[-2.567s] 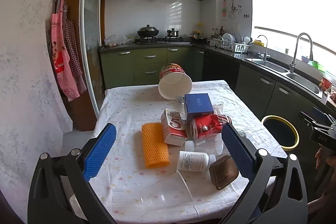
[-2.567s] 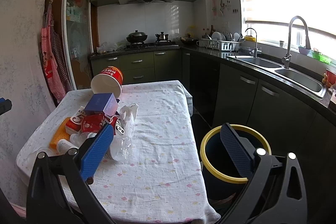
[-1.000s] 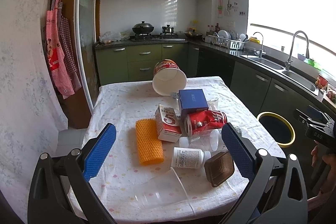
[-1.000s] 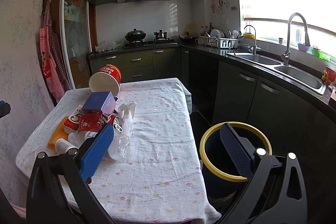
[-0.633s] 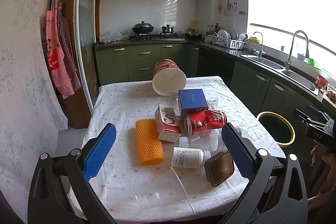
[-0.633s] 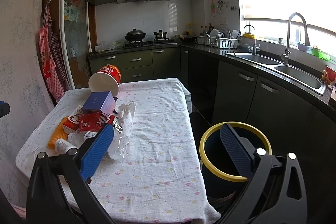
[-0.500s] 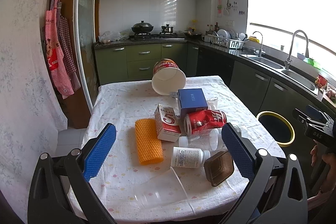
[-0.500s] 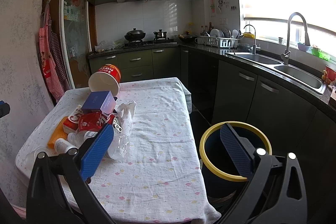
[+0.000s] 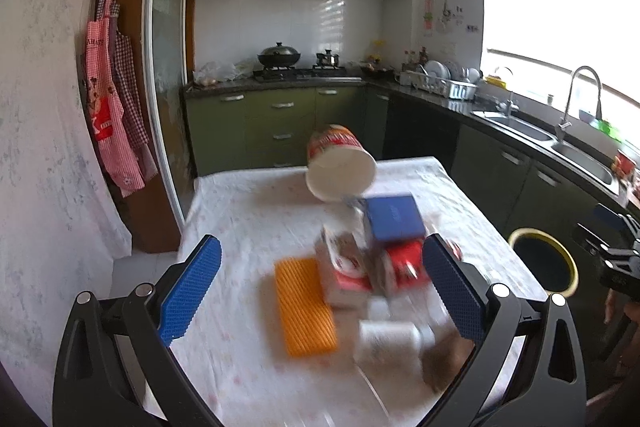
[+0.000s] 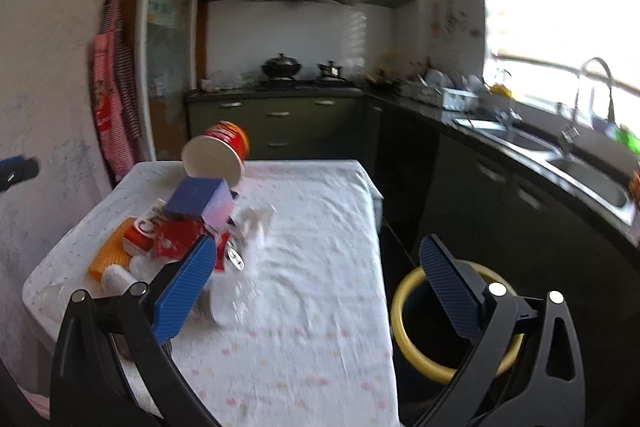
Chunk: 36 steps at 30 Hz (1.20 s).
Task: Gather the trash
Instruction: 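Grasp the red-and-white paper noodle cup with the right gripper and lift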
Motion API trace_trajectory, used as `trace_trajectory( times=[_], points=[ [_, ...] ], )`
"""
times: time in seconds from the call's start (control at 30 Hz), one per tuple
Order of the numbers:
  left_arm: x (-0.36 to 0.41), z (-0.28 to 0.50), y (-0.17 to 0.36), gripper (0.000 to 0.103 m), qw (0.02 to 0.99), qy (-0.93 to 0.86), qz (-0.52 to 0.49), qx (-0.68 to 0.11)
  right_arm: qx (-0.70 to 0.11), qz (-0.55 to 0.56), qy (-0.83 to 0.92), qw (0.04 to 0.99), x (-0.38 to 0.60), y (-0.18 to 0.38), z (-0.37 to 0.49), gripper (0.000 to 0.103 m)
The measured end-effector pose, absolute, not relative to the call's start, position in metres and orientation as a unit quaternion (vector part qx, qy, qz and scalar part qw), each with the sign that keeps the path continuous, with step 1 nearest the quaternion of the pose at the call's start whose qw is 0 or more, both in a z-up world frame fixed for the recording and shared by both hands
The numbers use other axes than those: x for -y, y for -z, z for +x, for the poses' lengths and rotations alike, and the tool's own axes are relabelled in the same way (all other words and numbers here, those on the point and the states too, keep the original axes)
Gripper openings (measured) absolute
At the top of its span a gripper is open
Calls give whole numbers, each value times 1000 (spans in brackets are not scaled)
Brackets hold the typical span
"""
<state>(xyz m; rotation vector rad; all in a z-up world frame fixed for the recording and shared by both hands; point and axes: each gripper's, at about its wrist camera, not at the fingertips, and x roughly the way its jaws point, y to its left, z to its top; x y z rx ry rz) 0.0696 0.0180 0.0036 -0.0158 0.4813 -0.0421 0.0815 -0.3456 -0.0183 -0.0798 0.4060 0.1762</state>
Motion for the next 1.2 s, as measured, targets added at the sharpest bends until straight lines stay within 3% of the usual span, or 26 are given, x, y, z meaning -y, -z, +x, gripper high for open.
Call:
trace_trajectory(
  times=[0.27, 0.53, 0.9, 1.03, 1.2],
  points=[
    [-43, 173, 5, 99, 971, 2, 2, -238, -205, -94, -160, 961, 294, -7, 171, 97],
    [-69, 271, 37, 99, 969, -16, -16, -248, -239, -173, -224, 929, 224, 6, 279, 93],
    [-95, 307, 74, 99, 966, -19, -46, -253, -306, -240, -247, 888, 169, 57, 378, 65],
    [-95, 308, 81, 99, 963, -6, -53, -263, -315, -242, -241, 886, 160, 70, 399, 61],
    [-89, 307, 85, 99, 963, -4, -42, -265, -316, -221, -234, 893, 153, 73, 416, 29]
  ],
)
